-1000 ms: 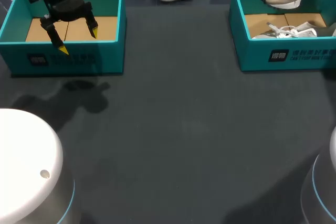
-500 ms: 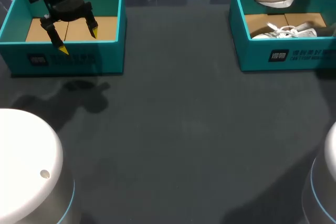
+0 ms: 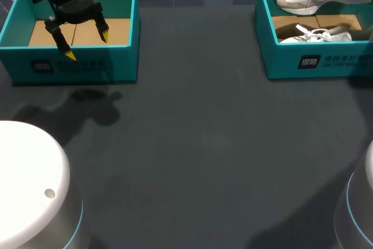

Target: Take the shoe out of the shoebox, open the shoe tongue, remove and reinsert the insole, then place the shoe into the shoebox

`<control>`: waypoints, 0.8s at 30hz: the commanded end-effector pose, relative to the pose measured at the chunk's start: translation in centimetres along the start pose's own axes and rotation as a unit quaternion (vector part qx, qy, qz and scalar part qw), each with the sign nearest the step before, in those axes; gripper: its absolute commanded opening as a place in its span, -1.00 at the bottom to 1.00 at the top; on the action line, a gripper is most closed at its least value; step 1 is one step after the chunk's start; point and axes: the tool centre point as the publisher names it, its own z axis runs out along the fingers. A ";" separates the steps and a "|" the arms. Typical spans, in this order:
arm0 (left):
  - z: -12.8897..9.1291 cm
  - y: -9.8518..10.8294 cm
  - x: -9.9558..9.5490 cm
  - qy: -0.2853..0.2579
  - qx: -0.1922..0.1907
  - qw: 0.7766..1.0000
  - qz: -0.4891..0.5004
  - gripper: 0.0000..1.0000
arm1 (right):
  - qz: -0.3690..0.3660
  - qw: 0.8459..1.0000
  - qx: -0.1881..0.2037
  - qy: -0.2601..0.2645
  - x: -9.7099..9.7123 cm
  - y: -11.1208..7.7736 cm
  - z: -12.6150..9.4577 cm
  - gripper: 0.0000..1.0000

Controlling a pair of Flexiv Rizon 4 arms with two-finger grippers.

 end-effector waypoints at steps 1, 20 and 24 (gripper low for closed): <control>0.0 0.0 0.0 0.001 -0.001 1.000 0.000 1.00 | 0.009 1.000 0.001 -0.015 0.3 -0.2 0.2 -1.00; 0.0 0.0 0.0 0.001 -0.001 1.000 0.000 1.00 | 0.043 0.999 0.021 -0.023 1.8 1.3 3.2 -1.00; 0.0 0.0 0.0 0.001 -0.001 1.000 0.000 1.00 | 0.044 0.998 0.029 -0.029 2.2 1.6 4.0 -1.00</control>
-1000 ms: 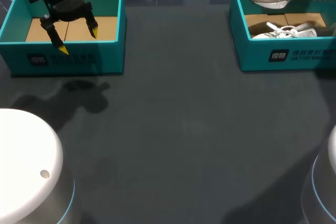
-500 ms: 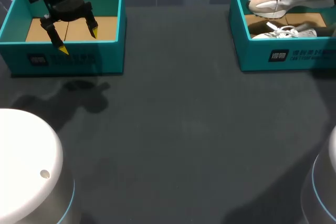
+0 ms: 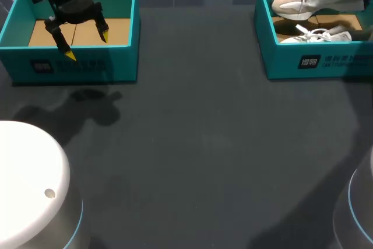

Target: Take the shoe out of the shoebox, open the shoe tongue, remove and reinsert the insole, then place the shoe into the shoebox

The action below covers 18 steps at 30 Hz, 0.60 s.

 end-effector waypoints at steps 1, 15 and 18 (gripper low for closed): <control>0.0 0.0 0.0 0.001 -0.001 1.000 0.000 1.00 | 0.000 1.000 0.012 -0.003 0.8 1.1 0.8 -1.00; 0.0 0.0 0.0 0.001 -0.001 1.000 0.000 1.00 | -0.001 1.000 0.012 0.004 1.5 1.6 2.9 -1.00; 0.0 0.0 0.0 0.001 -0.001 1.000 0.000 1.00 | -0.005 1.000 0.010 0.008 1.7 1.6 3.5 -1.00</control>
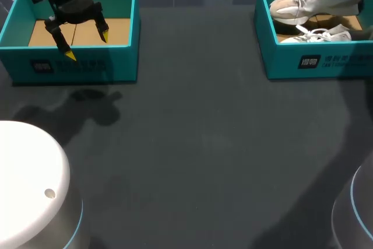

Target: Take the shoe out of the shoebox, open the shoe tongue, remove and reinsert the insole, then place the shoe into the shoebox

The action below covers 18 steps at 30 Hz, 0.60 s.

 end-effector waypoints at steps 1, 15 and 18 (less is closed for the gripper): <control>0.0 0.0 0.0 0.001 -0.001 1.000 0.000 1.00 | -0.005 1.000 0.000 0.004 0.2 0.4 1.2 -1.00; 0.0 0.0 0.0 0.001 -0.001 1.000 0.000 1.00 | -0.013 1.000 0.019 0.021 0.8 0.3 3.9 -1.00; 0.0 0.0 0.0 0.001 -0.001 1.000 0.000 1.00 | -0.015 0.999 0.019 0.026 0.9 0.3 4.3 -1.00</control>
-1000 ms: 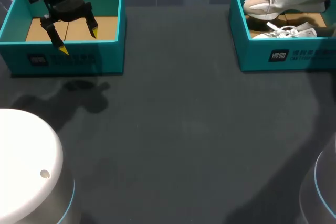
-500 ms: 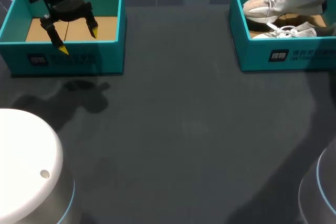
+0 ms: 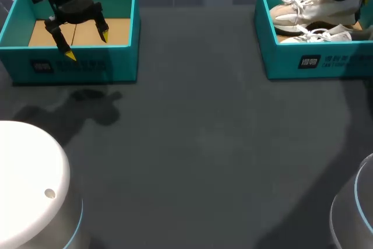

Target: Take the shoe out of the shoebox, open the shoe tongue, remove and reinsert the insole, then place the shoe into the shoebox

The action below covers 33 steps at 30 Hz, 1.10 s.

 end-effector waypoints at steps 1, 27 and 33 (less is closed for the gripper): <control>0.0 0.0 0.0 0.001 -0.001 1.000 0.000 1.00 | -0.003 1.000 0.005 0.008 0.0 0.8 0.8 -1.00; 0.0 0.0 0.0 0.001 -0.001 1.000 0.000 1.00 | -0.021 0.998 0.024 0.049 2.0 0.4 3.3 -0.84; 0.0 0.0 0.0 0.001 -0.001 1.000 0.000 1.00 | -0.030 0.997 0.028 0.063 2.1 0.3 3.9 -0.49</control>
